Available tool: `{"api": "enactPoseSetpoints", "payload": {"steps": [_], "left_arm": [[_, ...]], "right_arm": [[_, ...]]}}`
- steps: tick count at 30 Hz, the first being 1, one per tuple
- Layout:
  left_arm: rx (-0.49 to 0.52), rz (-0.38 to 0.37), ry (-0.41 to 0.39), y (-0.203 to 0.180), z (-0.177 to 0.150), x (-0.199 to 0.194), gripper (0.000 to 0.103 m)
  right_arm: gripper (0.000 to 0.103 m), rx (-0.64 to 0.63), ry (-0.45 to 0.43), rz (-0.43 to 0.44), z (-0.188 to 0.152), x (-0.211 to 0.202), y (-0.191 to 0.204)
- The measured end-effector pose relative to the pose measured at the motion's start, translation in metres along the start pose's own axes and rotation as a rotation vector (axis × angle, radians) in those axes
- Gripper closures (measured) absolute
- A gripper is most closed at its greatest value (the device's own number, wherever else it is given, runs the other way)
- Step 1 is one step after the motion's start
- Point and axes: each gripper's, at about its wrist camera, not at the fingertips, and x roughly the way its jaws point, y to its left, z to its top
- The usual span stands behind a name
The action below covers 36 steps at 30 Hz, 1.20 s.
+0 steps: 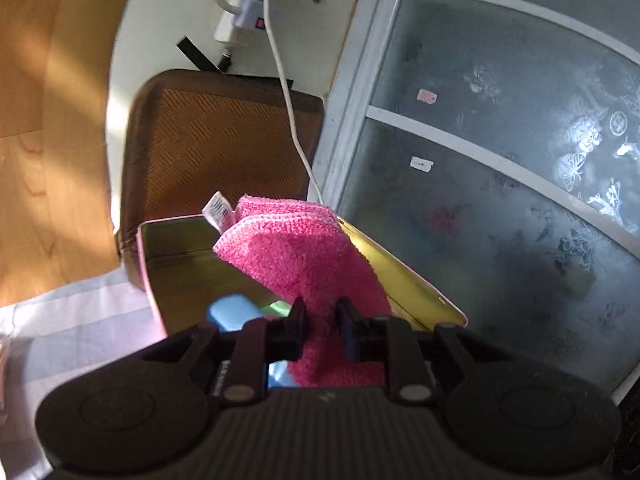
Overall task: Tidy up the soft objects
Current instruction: 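Grasp the pink washcloth with the left gripper and drop it into the tin, then move the left gripper back toward the black marker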
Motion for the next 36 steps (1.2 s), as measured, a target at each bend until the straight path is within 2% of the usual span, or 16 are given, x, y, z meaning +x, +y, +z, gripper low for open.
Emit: {"api": "enactPoseSetpoints", "payload": {"steps": [5, 6, 7, 8, 10, 11, 12, 15, 22, 28, 32, 36], "left_arm": [[-0.004, 0.042, 0.072, -0.006, 0.007, 0.064, 0.079], [0.004, 0.071, 0.087, -0.008, 0.007, 0.076, 0.072], [0.012, 0.092, 0.099, -0.009, 0.007, 0.084, 0.069], [0.02, 0.128, 0.123, -0.009, 0.007, 0.094, 0.065], [0.006, 0.194, 0.168, -0.006, 0.002, 0.104, 0.061], [-0.008, 0.199, 0.176, -0.003, 0.0, 0.105, 0.061], [-0.022, 0.197, 0.175, 0.001, -0.002, 0.102, 0.061], [-0.007, 0.238, 0.152, 0.004, -0.007, 0.087, 0.059], [-0.007, 0.319, 0.103, 0.006, -0.018, 0.034, 0.054], [-0.001, 0.399, 0.06, 0.011, -0.045, -0.022, 0.049], [-0.009, 0.469, 0.051, 0.023, -0.07, -0.054, 0.049], [-0.023, 0.529, 0.064, 0.039, -0.095, -0.076, 0.049]], "right_arm": [[0.087, 0.043, 0.093, -0.107, 0.0, 0.048, -0.046], [0.087, 0.039, 0.115, -0.121, -0.001, 0.057, -0.05], [0.087, 0.031, 0.136, -0.138, -0.002, 0.067, -0.053], [0.083, 0.024, 0.161, -0.158, -0.002, 0.078, -0.056], [0.068, 0.022, 0.237, -0.185, -0.008, 0.093, -0.062], [0.054, 0.043, 0.242, -0.195, -0.01, 0.091, -0.065], [0.046, 0.066, 0.222, -0.197, -0.011, 0.087, -0.068], [0.03, 0.093, 0.168, -0.182, -0.013, 0.072, -0.07], [0.031, 0.19, 0.038, -0.15, -0.017, 0.017, -0.055], [0.031, 0.259, -0.036, -0.139, -0.016, -0.018, -0.025], [0.031, 0.29, -0.041, -0.119, -0.021, -0.032, 0.003], [0.031, 0.289, -0.011, -0.092, -0.025, -0.037, 0.032]]}}
